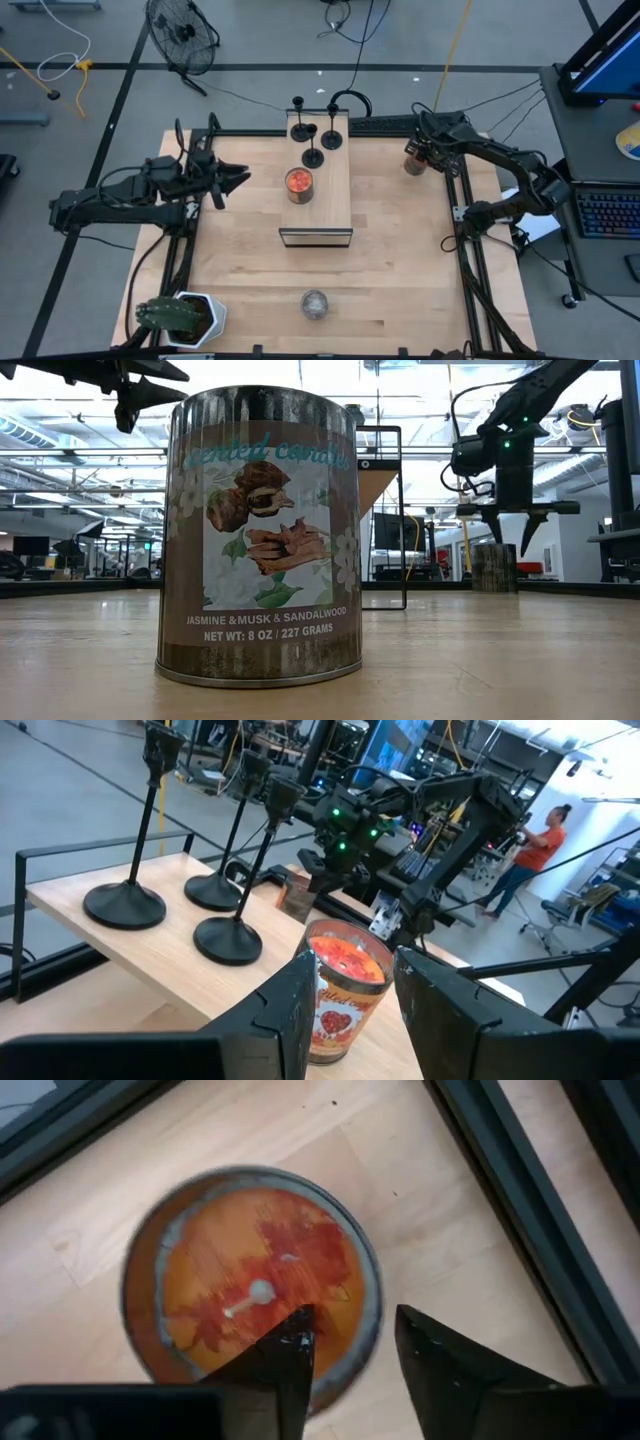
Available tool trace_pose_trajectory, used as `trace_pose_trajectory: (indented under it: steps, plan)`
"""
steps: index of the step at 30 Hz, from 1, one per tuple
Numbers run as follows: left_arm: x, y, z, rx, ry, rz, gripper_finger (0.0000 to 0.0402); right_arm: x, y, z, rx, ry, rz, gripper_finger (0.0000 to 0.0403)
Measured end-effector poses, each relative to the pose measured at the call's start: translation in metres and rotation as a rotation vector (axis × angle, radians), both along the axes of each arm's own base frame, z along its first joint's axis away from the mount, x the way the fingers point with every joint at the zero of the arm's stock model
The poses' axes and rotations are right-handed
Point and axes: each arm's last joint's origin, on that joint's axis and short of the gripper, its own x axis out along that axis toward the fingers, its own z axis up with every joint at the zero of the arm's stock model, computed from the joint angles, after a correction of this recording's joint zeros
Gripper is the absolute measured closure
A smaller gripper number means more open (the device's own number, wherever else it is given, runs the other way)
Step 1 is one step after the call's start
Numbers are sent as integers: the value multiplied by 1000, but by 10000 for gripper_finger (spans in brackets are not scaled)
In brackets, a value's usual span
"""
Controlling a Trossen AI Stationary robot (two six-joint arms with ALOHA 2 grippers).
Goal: Pick & Place candle stick holders
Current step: Put the orange container candle on the shelf
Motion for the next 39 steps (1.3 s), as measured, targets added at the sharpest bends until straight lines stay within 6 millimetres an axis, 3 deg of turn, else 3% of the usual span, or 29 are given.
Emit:
trace_pose_trajectory:
  steps: [11, 29, 39]
  plan:
    - [0, 0, 0, 18, 6, 0, 259, -3, 2, 7, -64, 45, 58, 395]
    - [0, -1, 0, 15, 8, -20, 259, 8, 10, 8, -91, 78, 167, 401]
    - [0, -1, 0, -8, 2, -19, 259, 13, 30, 26, -152, 6, 272, 402]
